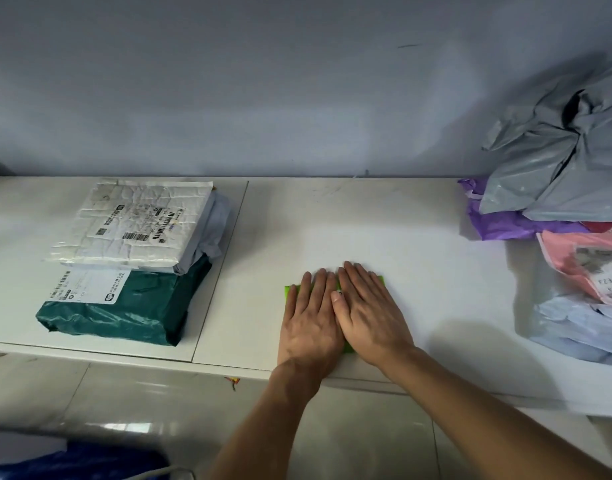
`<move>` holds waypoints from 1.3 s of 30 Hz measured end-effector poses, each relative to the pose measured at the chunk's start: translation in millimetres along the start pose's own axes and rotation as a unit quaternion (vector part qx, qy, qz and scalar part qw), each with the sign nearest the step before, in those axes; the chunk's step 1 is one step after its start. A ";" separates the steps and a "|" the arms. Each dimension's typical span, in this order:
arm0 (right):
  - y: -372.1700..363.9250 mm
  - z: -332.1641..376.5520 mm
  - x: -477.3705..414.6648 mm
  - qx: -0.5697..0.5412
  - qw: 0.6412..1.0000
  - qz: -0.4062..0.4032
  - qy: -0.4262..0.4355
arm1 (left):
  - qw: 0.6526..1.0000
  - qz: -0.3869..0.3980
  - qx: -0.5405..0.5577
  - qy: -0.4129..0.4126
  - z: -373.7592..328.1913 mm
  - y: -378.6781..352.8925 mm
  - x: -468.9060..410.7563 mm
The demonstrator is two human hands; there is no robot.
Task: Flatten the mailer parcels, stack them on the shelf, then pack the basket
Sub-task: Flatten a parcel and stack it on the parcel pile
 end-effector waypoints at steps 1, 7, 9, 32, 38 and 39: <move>0.3 -0.2 0.1 -0.003 1.000 0.004 -0.003 | 1.000 0.000 0.003 0.002 -0.5 1.6 -0.1; 2.5 0.0 0.3 -0.007 1.000 0.017 -0.009 | 1.000 0.021 -0.010 0.005 -2.8 4.8 -1.7; 2.9 0.0 -0.2 -0.003 1.000 0.021 -0.011 | 1.000 0.024 -0.009 0.010 -3.0 6.6 -2.9; -2.7 -9.4 7.4 0.027 0.997 0.062 0.049 | 0.991 0.018 0.131 -0.022 -33.7 5.8 -15.3; -8.5 -10.1 4.7 0.026 0.998 0.048 0.038 | 0.982 0.059 0.180 -0.015 -17.0 -2.4 -20.7; -9.6 -11.1 3.9 0.023 0.998 0.050 0.034 | 0.983 0.057 0.174 -0.018 -14.8 -2.0 -18.9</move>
Point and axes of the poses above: each hand's wrist, its own x-axis away from the middle knuckle, its own y-axis out of the back of the hand, z = x × y, the point moved 5 cm from there along -x, towards the middle knuckle, and after that the axes turned 11 degrees about x, right-handed, at the moved point
